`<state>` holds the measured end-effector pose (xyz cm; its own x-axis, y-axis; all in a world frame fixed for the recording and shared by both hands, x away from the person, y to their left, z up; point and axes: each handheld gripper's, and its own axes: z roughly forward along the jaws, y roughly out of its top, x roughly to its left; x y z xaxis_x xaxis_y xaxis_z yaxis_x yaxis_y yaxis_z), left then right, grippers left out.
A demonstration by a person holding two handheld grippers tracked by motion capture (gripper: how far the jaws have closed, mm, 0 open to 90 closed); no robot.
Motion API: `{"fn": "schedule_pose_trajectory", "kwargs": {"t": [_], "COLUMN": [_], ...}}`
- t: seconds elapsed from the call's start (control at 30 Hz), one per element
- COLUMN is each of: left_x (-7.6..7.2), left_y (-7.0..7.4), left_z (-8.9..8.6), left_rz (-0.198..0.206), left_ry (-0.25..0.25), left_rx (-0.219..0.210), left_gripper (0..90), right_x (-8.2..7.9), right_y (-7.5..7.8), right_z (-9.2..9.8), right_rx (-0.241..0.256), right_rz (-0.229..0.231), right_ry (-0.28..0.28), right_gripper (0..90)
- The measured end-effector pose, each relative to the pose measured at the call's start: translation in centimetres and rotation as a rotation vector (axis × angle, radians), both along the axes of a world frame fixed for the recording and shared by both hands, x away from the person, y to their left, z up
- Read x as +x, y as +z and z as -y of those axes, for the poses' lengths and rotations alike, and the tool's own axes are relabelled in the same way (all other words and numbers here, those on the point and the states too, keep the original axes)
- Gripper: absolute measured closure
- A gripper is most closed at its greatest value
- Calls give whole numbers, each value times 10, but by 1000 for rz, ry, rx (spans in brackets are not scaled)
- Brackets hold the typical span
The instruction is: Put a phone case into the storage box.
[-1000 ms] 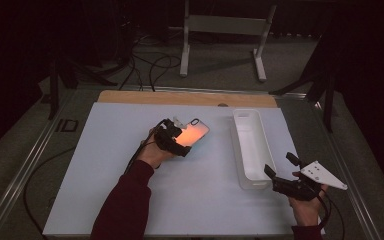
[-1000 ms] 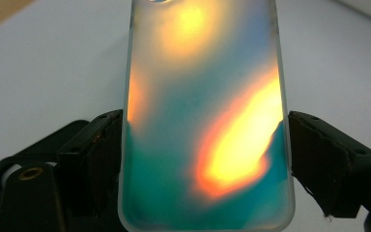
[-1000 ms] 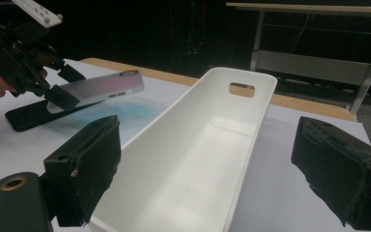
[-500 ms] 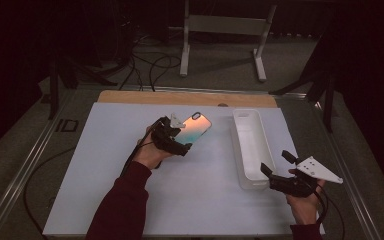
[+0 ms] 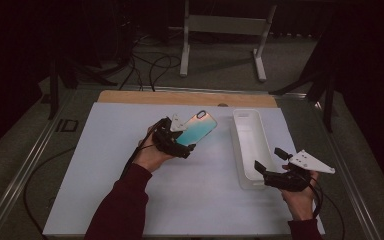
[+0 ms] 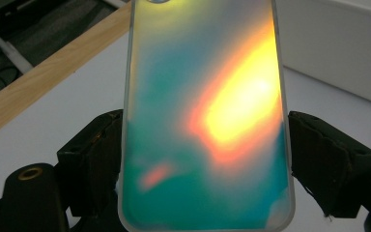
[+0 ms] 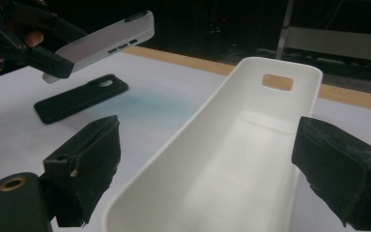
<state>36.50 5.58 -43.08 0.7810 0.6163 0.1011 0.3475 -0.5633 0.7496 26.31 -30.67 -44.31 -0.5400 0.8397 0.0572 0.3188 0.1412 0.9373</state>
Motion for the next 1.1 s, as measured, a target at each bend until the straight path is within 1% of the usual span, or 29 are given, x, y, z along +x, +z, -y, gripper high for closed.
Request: {"fn": "schedule_pose_trajectory", "kwargs": {"t": [0.13, 0.17, 0.27, 0.3, 0.4, 0.47, 0.53, 0.6, 0.77, 0.87, 1.03, 1.07, 1.1], "left_x": [-4, -4, -6, -8, -10, -12, -12, -16, -21, -24, -29, -29, -30], "left_y": [2, 2, 2, 2, 3, 3, 3, 5, 8, 10, 13, 13, 13], "left_z": [3, 3, 5, 6, 8, 10, 10, 13, 18, 22, 29, 29, 31], "left_rz": [9, 9, 13, 16, 19, 24, 24, 31, 45, 53, 66, 66, 65], "left_ry": [-17, -17, -25, -38, -49, -62, -62, -84, -114, -131, -162, -162, -174], "left_rx": [-2, -2, -3, -5, -13, -12, -12, -13, -22, -16, -18, -18, -20], "left_gripper": [173, 173, 173, 173, 173, 173, 173, 173, 173, 173, 173, 173, 173], "right_x": [5, 5, 11, 12, 15, 17, 18, 21, 24, 26, 28, 28, 29], "right_y": [2, 2, 3, 3, 4, 5, 6, 8, 10, 11, 14, 14, 15], "right_z": [-5, -5, -9, -11, -15, -17, -18, -21, -26, -30, -35, -35, -36], "right_rx": [20, 20, 25, 28, 31, 28, 29, 34, 45, 48, 59, 59, 61], "right_rz": [-21, -21, -47, -54, -66, -67, -68, -72, -80, -83, -83, -83, -83], "right_ry": [14, 14, 32, 39, 50, 59, 62, 71, 85, 94, 104, 104, 106], "right_gripper": [97, 97, 97, 97, 97, 97, 97, 97, 98, 98, 97, 97, 97]}}
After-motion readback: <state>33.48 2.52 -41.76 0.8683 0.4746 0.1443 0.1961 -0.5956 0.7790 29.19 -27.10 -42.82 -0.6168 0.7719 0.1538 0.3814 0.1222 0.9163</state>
